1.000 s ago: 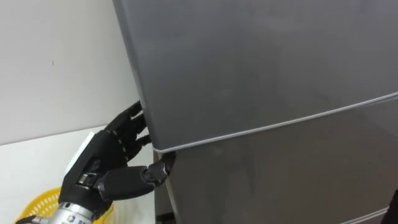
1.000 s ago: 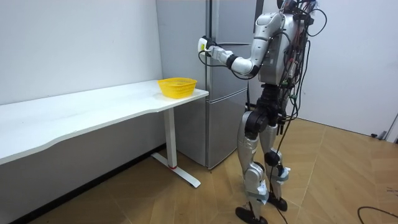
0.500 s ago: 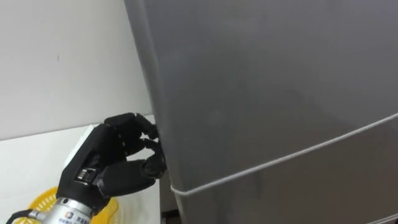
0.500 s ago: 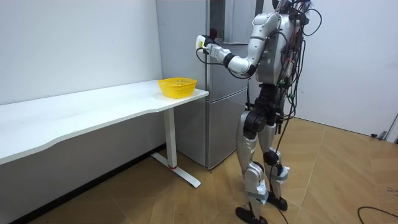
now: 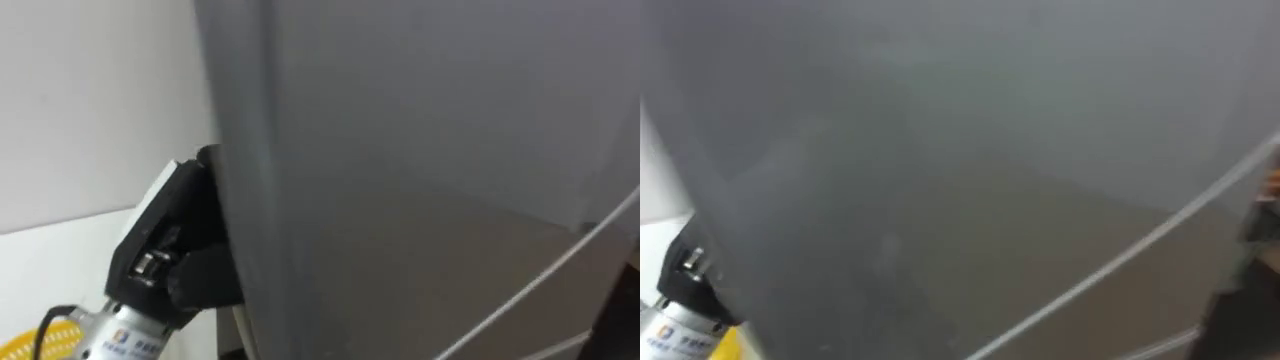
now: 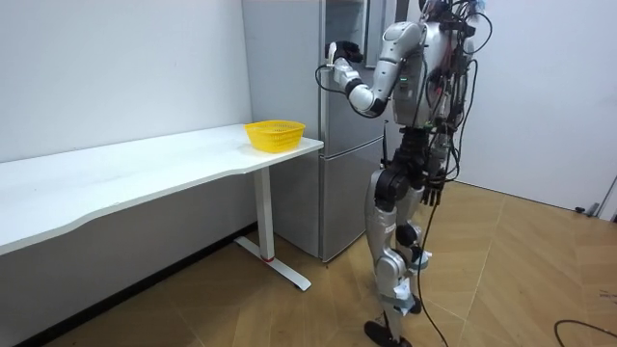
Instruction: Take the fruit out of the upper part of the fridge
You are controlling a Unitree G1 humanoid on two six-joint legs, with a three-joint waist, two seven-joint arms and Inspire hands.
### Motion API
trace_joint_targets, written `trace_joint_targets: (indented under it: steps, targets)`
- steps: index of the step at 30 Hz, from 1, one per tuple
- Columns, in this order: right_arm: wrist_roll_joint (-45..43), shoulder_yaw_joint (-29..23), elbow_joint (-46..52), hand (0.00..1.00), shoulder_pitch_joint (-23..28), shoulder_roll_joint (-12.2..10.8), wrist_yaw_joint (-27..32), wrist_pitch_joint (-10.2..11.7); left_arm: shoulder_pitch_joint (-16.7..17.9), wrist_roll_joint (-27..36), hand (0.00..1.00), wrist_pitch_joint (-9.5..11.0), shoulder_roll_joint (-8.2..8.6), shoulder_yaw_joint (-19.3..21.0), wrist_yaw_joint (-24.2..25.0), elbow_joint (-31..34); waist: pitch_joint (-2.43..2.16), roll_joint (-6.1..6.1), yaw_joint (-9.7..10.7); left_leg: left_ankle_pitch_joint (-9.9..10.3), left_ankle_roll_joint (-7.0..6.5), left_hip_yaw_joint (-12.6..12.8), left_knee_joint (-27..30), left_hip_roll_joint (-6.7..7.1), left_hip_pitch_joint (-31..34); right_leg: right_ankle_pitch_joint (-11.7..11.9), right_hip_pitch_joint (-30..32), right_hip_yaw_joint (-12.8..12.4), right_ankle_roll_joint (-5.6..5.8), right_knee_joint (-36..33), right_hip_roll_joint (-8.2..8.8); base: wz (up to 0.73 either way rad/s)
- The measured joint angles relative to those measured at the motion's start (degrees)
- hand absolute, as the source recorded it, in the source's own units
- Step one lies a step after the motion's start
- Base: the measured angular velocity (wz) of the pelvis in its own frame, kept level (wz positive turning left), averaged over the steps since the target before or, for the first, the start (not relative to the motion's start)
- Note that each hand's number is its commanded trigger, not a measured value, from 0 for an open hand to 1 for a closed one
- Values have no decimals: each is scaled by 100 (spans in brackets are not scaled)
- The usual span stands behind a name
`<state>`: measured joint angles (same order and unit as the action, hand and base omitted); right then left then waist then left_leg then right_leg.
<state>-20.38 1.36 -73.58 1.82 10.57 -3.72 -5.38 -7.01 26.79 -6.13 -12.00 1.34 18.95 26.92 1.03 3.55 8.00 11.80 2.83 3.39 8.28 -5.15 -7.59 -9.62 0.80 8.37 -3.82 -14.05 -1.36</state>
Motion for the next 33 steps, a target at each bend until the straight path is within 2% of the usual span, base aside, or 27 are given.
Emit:
trace_joint_targets:
  steps: [1,4,5,6,8,10,14,18,20,25,31,33]
  targets:
    - [-11,0,-1,0,46,-4,-58,-53,-1,4,100,-3,-7,-33,75,39,-23,28,-2,-8,11,136,-7,-16,1,1,-28,15,-1,22,-9,25]
    - [-37,-12,-27,0,12,-15,-274,-65,-1,11,100,-11,-19,-139,207,110,-26,-7,-74,-27,41,128,-13,-6,-6,0,-31,85,-1,38,3,18]
    - [-44,-12,-20,0,-18,-15,-324,-62,-1,13,68,-15,-23,-176,254,120,-35,-32,-91,-26,40,128,-16,15,2,1,-47,136,-1,53,21,19]
    - [-42,-13,-20,0,-31,-15,-337,-60,-1,12,0,-15,-34,-200,281,131,-45,-53,-78,-26,40,126,-15,55,-1,1,-52,161,-1,59,33,26]
    - [-40,-13,-20,0,-52,-13,-344,-43,-1,21,0,-14,-101,-308,378,172,-86,-109,-82,-26,39,133,0,83,0,5,-133,205,26,161,49,22]
    - [-41,-17,-22,0,-52,-12,-340,-29,-1,57,0,-14,-126,-383,418,192,-103,-134,-84,-26,38,133,31,96,-8,2,-180,209,58,222,56,17]
    - [48,-4,-32,0,-33,-8,-313,-32,-54,51,0,-1,-126,-547,428,363,-127,-102,-205,-28,34,136,59,110,-5,28,-188,222,91,237,70,4]
    - [20,19,-50,0,-35,-4,-254,-32,-70,52,0,-1,-123,-628,492,366,-152,-58,-211,-29,33,136,94,112,5,39,-204,243,87,232,79,2]
    - [16,29,-59,0,-31,22,-226,-33,-70,52,0,-1,-122,-670,557,396,-132,-30,-210,-29,33,136,95,111,11,42,-232,244,81,231,77,0]
    - [16,192,-65,0,-21,34,-188,-32,-79,63,0,-3,-122,-747,675,483,-128,29,-199,-30,32,141,99,106,7,35,-210,242,72,220,74,0]
    - [14,198,-44,0,-51,35,-185,-17,-218,69,0,-2,-110,-890,806,545,-72,-63,-211,-30,32,219,94,95,7,33,-175,129,66,224,45,-10]
    - [14,198,-26,0,-53,34,-185,-18,-223,69,0,-2,-91,-894,813,571,-78,-96,-207,-30,32,269,95,93,7,33,-168,89,66,227,35,-13]
